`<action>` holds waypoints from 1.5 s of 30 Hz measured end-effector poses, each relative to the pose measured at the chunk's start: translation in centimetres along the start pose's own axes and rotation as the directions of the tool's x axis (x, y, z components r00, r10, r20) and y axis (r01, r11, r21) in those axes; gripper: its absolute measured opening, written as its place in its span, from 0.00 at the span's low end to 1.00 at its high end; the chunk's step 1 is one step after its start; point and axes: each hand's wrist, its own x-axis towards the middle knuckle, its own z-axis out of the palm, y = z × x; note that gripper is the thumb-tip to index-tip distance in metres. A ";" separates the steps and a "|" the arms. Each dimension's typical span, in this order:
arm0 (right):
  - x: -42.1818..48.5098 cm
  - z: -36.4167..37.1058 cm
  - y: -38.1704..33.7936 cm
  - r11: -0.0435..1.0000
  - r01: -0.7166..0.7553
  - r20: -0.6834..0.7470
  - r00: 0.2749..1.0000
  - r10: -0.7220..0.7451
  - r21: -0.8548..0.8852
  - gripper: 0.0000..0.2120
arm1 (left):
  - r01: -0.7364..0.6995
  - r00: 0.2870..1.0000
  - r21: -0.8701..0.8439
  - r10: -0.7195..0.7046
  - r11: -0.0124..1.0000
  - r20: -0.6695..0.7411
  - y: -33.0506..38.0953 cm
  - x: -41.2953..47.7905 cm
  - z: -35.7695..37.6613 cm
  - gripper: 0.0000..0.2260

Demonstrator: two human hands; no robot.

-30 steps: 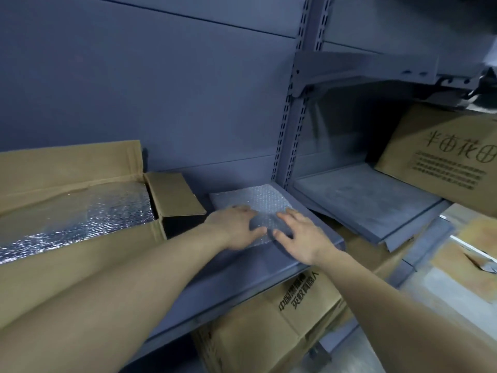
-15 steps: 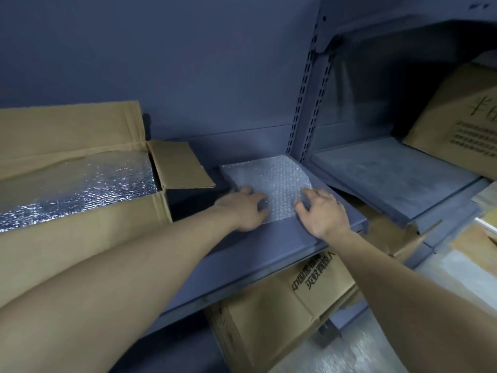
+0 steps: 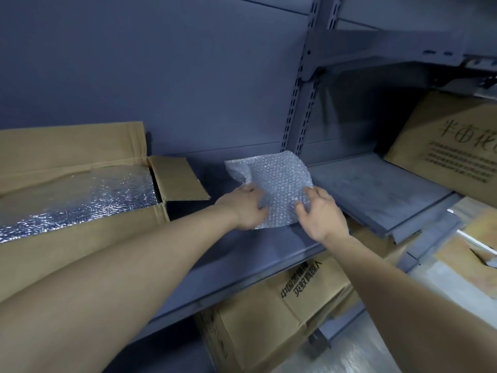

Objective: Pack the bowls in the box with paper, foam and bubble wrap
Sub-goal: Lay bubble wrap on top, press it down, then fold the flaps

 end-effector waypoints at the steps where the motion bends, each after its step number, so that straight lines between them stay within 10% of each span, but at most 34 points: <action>1: 0.0 -0.8 -0.2 1.000 0.002 -0.021 1.000 -0.002 0.004 0.25 | -0.009 1.000 -0.002 0.009 1.000 -0.018 0.3 -0.1 -0.5 0.25; 13: -1.3 -6.9 -7.3 0.986 0.111 -0.168 0.982 -0.089 0.128 0.23 | 0.066 0.978 0.011 -0.063 0.998 -0.199 -1.2 -6.0 -8.5 0.25; 28: -5.7 -2.0 -24.3 0.924 0.336 0.027 0.938 -0.346 0.182 0.17 | 0.419 0.884 0.065 -0.391 0.906 -0.255 -12.7 -21.5 -11.9 0.26; 45: -7.0 -2.0 -24.3 0.943 0.267 0.027 0.960 -0.278 0.200 0.20 | 0.408 0.799 -0.325 -0.506 0.853 -0.324 -16.5 -21.0 -10.7 0.15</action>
